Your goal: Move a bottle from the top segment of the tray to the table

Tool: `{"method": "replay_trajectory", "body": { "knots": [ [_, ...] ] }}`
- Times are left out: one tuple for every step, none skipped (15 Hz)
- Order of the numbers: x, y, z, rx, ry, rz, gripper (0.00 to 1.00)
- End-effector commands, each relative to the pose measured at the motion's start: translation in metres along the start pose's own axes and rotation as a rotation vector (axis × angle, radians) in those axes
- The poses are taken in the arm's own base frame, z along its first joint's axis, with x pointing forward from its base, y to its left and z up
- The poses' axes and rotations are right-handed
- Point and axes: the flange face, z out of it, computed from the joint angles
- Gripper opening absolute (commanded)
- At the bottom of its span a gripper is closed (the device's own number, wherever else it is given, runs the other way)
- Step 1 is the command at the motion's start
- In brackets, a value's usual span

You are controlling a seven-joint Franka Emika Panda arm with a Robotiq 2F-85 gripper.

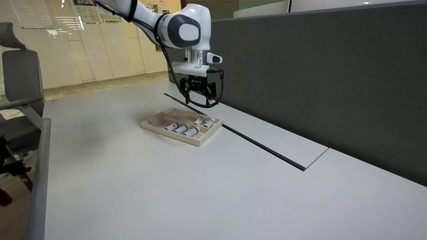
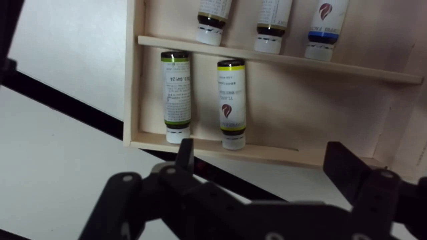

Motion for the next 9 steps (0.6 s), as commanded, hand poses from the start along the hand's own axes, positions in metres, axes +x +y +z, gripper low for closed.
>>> {"method": "replay_trajectory", "body": {
  "knots": [
    [0.008, 0.004, 0.012, 0.000, -0.015, -0.051, 1.00],
    [0.008, 0.004, 0.017, 0.001, -0.017, -0.064, 1.00],
    [0.009, 0.003, 0.020, 0.001, -0.019, -0.078, 1.00],
    [0.010, 0.002, 0.024, 0.000, -0.024, -0.088, 1.00],
    [0.011, 0.001, 0.026, 0.001, -0.026, -0.097, 1.00],
    [0.012, 0.000, 0.030, 0.004, -0.028, -0.108, 1.00],
    [0.013, -0.001, 0.033, 0.004, -0.032, -0.117, 1.00],
    [0.013, -0.003, 0.037, 0.006, -0.041, -0.124, 1.00],
    [0.014, -0.004, 0.040, 0.007, -0.048, -0.130, 1.00]
  ]
}}
